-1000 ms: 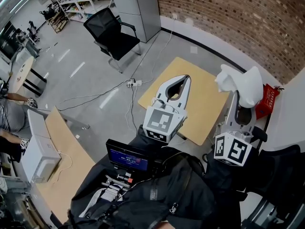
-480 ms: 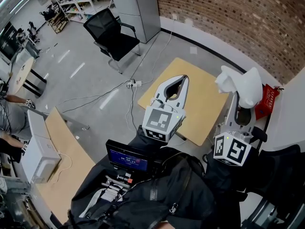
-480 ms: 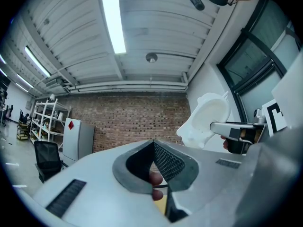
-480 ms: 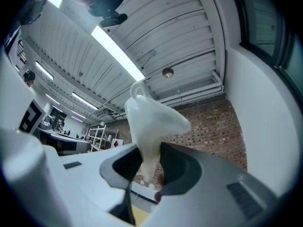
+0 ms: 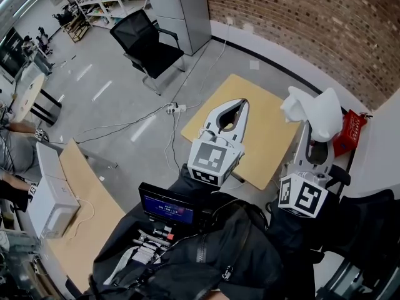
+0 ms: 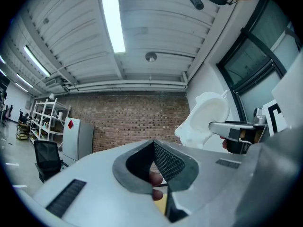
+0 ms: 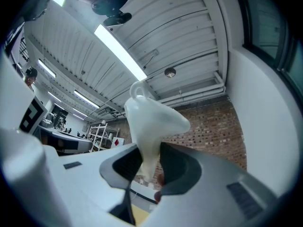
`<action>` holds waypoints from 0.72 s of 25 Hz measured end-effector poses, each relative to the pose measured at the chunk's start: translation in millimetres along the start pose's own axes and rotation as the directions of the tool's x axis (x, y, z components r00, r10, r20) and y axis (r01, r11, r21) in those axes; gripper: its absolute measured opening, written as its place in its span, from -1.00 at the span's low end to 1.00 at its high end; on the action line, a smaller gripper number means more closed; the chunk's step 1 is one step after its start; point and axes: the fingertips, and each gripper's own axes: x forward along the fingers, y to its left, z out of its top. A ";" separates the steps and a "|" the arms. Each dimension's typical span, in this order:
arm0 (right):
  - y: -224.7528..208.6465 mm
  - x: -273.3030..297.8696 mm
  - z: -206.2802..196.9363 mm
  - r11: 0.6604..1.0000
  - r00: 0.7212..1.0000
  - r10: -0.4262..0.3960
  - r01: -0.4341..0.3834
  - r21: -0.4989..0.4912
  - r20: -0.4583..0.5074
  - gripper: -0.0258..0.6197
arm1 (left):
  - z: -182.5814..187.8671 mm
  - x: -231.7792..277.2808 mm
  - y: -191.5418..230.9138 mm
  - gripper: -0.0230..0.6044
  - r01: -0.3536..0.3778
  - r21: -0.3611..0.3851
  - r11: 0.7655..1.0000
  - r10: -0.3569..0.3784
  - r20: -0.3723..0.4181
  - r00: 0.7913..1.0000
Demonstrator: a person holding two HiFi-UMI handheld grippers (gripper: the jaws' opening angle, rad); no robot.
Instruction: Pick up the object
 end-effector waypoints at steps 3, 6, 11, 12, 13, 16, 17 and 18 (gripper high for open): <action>-1.6 -1.7 -2.6 1.000 1.000 -0.002 0.002 0.003 -0.004 -0.54 | -2.0 -0.6 -1.1 -0.94 -0.002 0.002 1.000 0.002 -0.004 1.000; -3.2 -2.3 -4.0 1.000 1.000 -0.001 0.001 0.003 -0.005 -0.54 | -3.0 0.4 -3.1 -0.94 -0.003 0.001 1.000 0.003 -0.004 1.000; -3.3 -2.7 -3.4 1.000 1.000 -0.005 0.005 -0.014 -0.003 -0.54 | -3.6 2.1 -5.3 -0.94 0.001 0.011 1.000 -0.001 -0.004 1.000; -2.9 -2.8 -3.3 1.000 1.000 -0.005 0.005 -0.021 -0.003 -0.54 | -3.5 2.1 -5.3 -0.94 0.001 0.012 1.000 -0.001 -0.004 1.000; -2.5 -2.8 -3.4 1.000 1.000 -0.006 0.006 -0.029 -0.003 -0.54 | -3.3 2.0 -5.2 -0.94 0.001 0.012 1.000 -0.001 -0.003 1.000; -2.4 -2.4 -4.0 0.999 1.000 -0.005 0.005 -0.050 -0.005 -0.54 | -3.1 3.2 -6.0 -0.94 0.001 0.012 1.000 -0.001 -0.003 1.000; -2.6 -2.1 -4.3 0.999 1.000 -0.004 0.004 -0.054 -0.007 -0.54 | -3.0 3.8 -6.4 -0.94 0.002 0.012 1.000 -0.002 -0.003 1.000; -2.7 -1.7 -4.7 0.998 1.000 -0.003 0.003 -0.058 -0.008 -0.54 | -3.0 4.5 -6.8 -0.94 0.002 0.012 1.000 -0.002 -0.004 1.000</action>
